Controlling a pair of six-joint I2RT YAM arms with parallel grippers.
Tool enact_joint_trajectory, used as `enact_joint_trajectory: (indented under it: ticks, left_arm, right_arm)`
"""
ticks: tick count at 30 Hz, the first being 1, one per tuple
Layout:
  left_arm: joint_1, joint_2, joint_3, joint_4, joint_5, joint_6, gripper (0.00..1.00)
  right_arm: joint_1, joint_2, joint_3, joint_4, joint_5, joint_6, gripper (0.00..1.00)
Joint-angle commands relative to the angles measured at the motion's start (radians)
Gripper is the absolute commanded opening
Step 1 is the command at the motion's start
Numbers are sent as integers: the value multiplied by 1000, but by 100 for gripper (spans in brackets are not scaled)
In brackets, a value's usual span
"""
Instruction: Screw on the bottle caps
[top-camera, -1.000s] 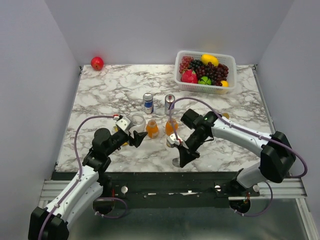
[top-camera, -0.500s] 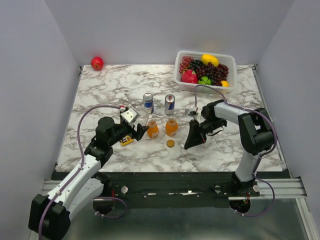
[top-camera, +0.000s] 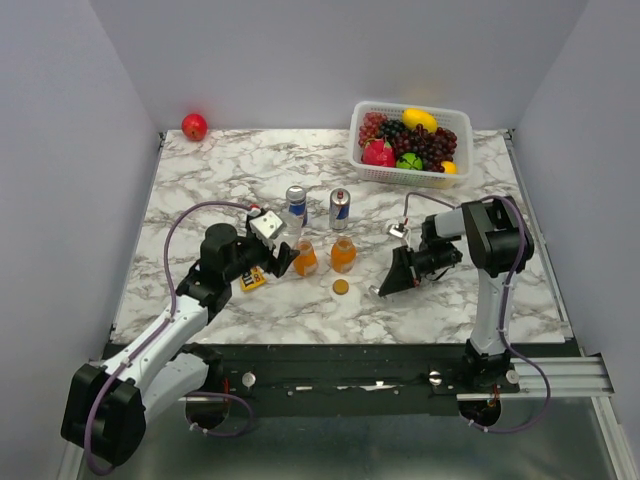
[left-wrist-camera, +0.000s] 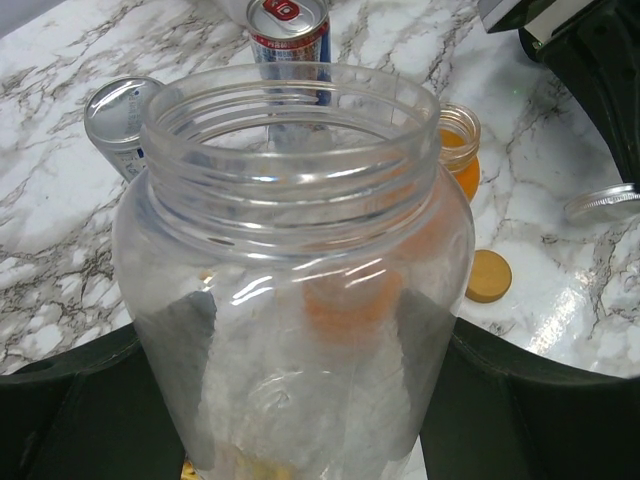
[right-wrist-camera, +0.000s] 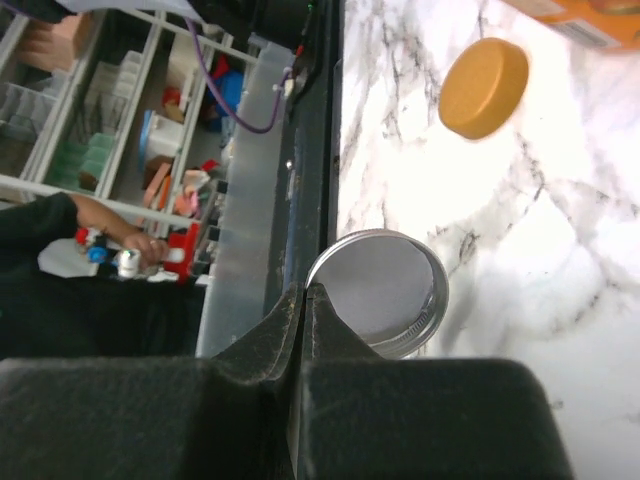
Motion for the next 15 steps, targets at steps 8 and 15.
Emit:
enact_joint_trajectory:
  ticks: [8,15]
  left_arm:
    - [6,18,38,-29,2,42,0]
    - [6,26,43,-38,0,54,0]
  right_arm:
    - [-83,152,48,-187,-203,80,13]
    - [-86,72,39,-187,-187,39,16]
